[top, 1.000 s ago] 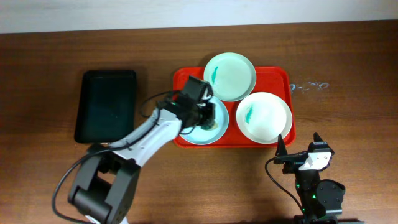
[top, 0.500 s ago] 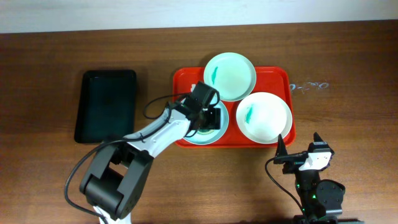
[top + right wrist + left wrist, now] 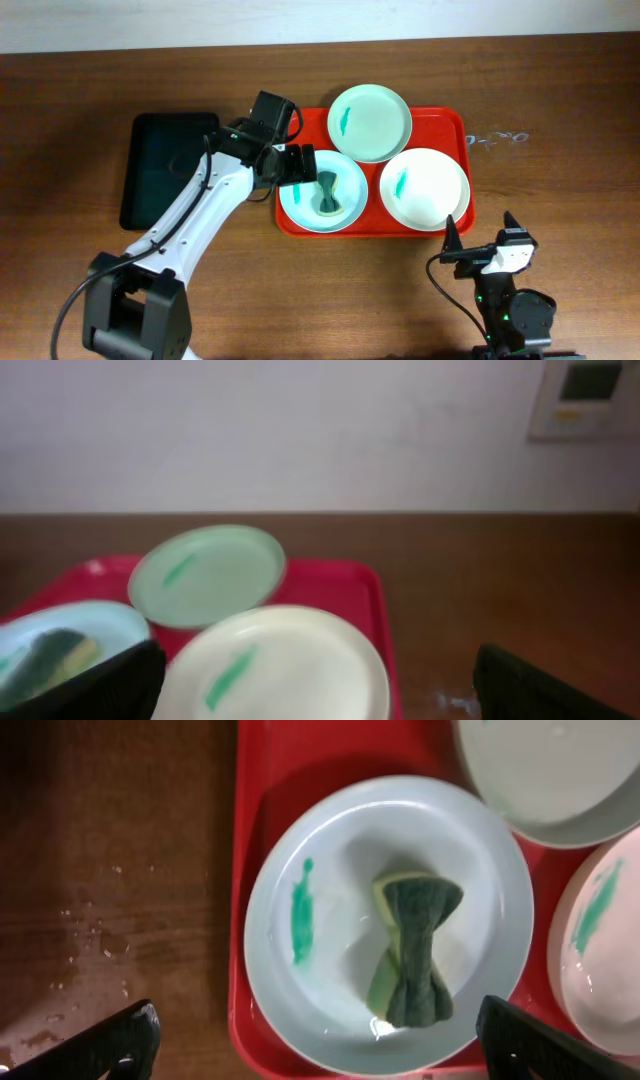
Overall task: Clean dirty plates on tray and stack at the side
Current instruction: 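Reach the right gripper to the rim of the front-left plate, then hold the plate rim with the right gripper and scrub with the sponge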
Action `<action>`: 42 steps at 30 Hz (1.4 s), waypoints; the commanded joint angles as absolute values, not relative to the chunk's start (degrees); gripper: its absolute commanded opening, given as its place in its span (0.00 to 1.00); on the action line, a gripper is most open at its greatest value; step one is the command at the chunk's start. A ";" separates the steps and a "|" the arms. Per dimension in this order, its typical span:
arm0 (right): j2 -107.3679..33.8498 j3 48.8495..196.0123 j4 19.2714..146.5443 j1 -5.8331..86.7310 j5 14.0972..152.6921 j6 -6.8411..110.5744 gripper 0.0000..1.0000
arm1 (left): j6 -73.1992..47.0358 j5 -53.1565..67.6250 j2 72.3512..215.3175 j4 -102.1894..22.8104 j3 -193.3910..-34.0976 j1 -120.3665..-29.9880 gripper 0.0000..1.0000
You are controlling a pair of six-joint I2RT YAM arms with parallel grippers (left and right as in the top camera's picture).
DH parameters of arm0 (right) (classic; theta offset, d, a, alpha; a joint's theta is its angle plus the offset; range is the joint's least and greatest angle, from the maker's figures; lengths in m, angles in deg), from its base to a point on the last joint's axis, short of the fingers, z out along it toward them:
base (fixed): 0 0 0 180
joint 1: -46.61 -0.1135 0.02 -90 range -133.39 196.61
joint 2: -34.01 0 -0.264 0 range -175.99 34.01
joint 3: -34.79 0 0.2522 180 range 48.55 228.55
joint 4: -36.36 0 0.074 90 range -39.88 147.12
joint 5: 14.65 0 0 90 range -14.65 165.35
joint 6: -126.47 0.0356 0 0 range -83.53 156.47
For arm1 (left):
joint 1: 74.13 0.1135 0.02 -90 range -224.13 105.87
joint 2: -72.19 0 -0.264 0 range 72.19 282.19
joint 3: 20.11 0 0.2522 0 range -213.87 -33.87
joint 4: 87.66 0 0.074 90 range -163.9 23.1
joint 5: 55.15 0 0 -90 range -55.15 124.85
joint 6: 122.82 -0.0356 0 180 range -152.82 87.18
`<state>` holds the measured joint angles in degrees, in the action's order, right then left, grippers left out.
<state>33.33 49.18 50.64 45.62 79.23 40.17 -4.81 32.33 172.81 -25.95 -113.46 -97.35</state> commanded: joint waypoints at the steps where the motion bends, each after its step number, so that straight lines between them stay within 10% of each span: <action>1: 33.83 48.87 45.00 45.07 110.70 62.23 0.98 | -5.64 32.52 172.46 -25.62 -113.61 -97.22 0.88; 3: 33.83 48.87 37.11 45.07 113.33 76.70 0.98 | -5.64 32.52 172.46 -25.78 -113.61 -97.22 0.69; 7: 33.26 55.17 19.80 45.22 107.25 79.32 0.98 | -5.64 32.52 172.46 -25.36 -113.61 -97.22 0.69; 11: 16.60 85.53 68.12 45.22 93.59 53.62 0.98 | -5.64 32.52 172.46 -25.38 -113.61 -97.22 0.73; 15: -8.36 104.91 87.66 45.12 102.38 49.79 0.98 | -5.60 32.22 172.46 -25.38 -113.61 -97.22 0.58; 17: -19.61 105.74 85.19 45.09 107.32 50.49 0.49 | -5.62 32.09 172.46 -25.38 -113.61 -97.22 0.58; 21: -44.05 105.79 80.08 42.01 107.75 50.18 0.33 | -5.60 32.09 172.46 -25.43 -113.61 -97.50 0.59; 42: -75.50 112.21 66.07 30.12 93.50 50.18 0.36 | -5.68 29.48 172.57 -25.38 -113.42 -97.77 0.57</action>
